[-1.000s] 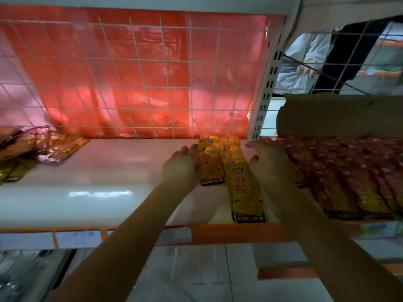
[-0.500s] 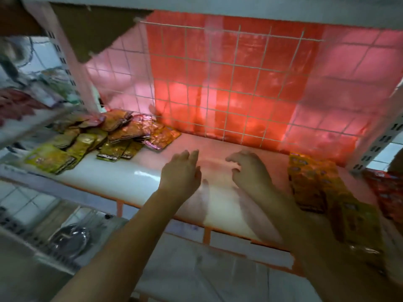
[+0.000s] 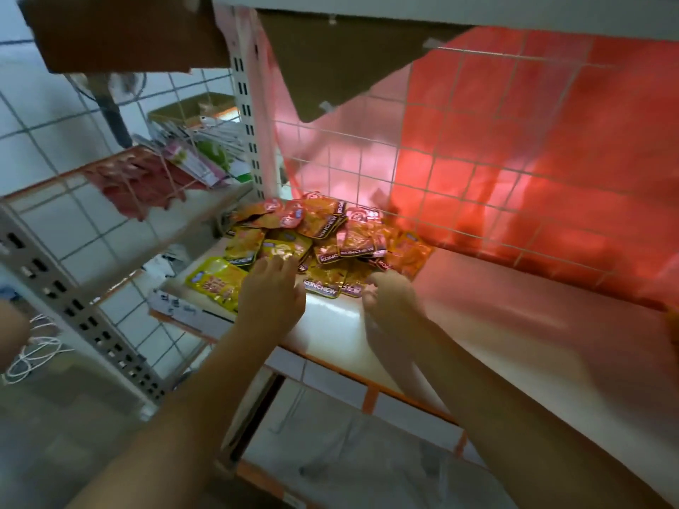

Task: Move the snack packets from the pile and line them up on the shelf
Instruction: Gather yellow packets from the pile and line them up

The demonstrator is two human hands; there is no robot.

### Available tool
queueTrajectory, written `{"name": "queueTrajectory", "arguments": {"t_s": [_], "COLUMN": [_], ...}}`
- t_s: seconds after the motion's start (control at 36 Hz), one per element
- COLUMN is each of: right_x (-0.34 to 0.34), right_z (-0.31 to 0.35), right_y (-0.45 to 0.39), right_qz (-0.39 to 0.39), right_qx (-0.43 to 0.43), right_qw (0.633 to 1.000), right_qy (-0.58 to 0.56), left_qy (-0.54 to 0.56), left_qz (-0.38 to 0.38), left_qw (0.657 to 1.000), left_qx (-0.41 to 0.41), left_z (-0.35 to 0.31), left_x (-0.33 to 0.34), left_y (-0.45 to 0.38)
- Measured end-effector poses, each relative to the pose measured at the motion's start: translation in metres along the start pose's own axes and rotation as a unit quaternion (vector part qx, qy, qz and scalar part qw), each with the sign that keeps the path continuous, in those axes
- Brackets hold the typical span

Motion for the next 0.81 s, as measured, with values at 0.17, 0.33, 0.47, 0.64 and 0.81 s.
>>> {"name": "queueTrajectory", "arguments": {"t_s": [0.17, 0.33, 0.47, 0.64, 0.81], "right_x": [0.027, 0.037, 0.041, 0.035, 0.036], "right_z": [0.034, 0.048, 0.046, 0.032, 0.016], "right_y": [-0.022, -0.028, -0.034, -0.040, -0.045], "right_qz": [-0.031, -0.043, -0.063, -0.045, -0.025], "right_qx": [0.100, 0.162, 0.177, 0.187, 0.194], "right_qw": [0.994, 0.986, 0.982, 0.981, 0.973], "right_qy": [0.012, 0.024, 0.020, -0.035, -0.125], "left_qy": [-0.011, -0.012, 0.045, 0.159, 0.248], "left_qz": [0.043, 0.103, 0.108, 0.081, 0.121], "left_qw": [0.988, 0.973, 0.979, 0.976, 0.957], "left_qx": [-0.145, -0.207, -0.169, -0.124, -0.089], "left_z": [0.080, 0.110, 0.114, 0.107, 0.096], "left_x": [-0.005, -0.009, -0.004, -0.003, -0.005], "left_y": [-0.002, 0.003, 0.001, -0.003, -0.008]}}
Point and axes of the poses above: each hand's wrist, its own y-axis away from the middle knuckle, its own x-axis out of the palm, z = x × y, the point moved 3 cm from there along -y, towards the middle knuckle, and after that the axes turned 7 degrees about y, right-handed, at the moved point
